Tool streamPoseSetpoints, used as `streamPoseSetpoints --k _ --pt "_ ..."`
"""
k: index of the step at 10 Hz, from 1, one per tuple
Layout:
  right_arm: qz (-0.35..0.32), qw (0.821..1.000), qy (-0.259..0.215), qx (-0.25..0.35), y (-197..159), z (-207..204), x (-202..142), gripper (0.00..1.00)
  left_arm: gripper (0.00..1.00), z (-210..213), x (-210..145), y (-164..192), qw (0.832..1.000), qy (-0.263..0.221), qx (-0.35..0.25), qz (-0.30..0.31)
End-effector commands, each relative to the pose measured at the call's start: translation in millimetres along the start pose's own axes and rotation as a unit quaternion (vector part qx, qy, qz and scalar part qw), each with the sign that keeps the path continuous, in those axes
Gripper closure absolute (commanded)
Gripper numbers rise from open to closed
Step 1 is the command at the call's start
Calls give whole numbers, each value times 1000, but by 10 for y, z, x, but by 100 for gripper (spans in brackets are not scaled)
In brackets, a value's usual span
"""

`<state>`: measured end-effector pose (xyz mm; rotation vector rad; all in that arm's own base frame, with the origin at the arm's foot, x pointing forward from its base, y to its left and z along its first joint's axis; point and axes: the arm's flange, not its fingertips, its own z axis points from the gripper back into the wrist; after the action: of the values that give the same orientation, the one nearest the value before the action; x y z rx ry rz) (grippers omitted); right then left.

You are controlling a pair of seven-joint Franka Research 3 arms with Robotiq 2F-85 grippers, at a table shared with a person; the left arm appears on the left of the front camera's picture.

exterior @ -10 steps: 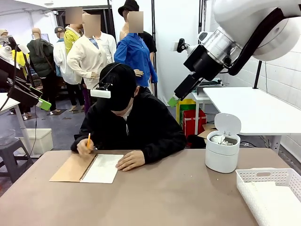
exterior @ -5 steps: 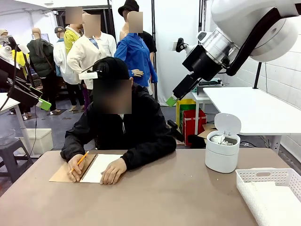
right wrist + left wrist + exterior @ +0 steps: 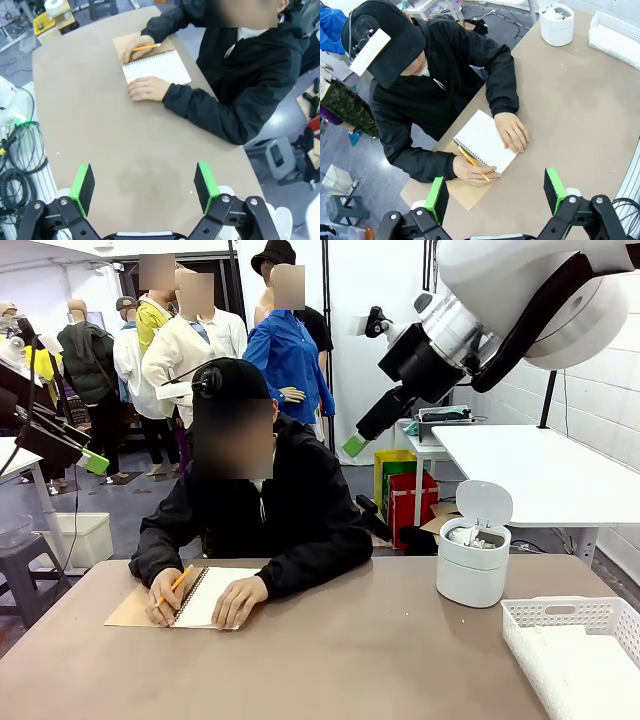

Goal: Sort the paper based on its condition.
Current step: If a person hands you a paper, place it in the Organizing basket , and if it's crumpled, put it in the Trash can.

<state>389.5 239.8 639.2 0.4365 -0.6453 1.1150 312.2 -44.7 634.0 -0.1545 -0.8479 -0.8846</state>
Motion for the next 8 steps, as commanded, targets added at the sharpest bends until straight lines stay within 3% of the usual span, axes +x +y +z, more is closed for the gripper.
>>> streamPoseSetpoints --k 1,3,4,8 --pt "21 999 -19 -24 60 -63 -68 0 0 1 0 -3 1000 2 6 3" --pt "15 999 -32 -41 4 -47 -85 0 0 1 0 -3 1000 2 6 3" --pt "8 1000 -12 -15 41 -1 49 0 0 1 0 -3 1000 2 6 3" --pt "8 1000 -12 -15 41 -1 49 0 0 1 0 -3 1000 2 6 3"
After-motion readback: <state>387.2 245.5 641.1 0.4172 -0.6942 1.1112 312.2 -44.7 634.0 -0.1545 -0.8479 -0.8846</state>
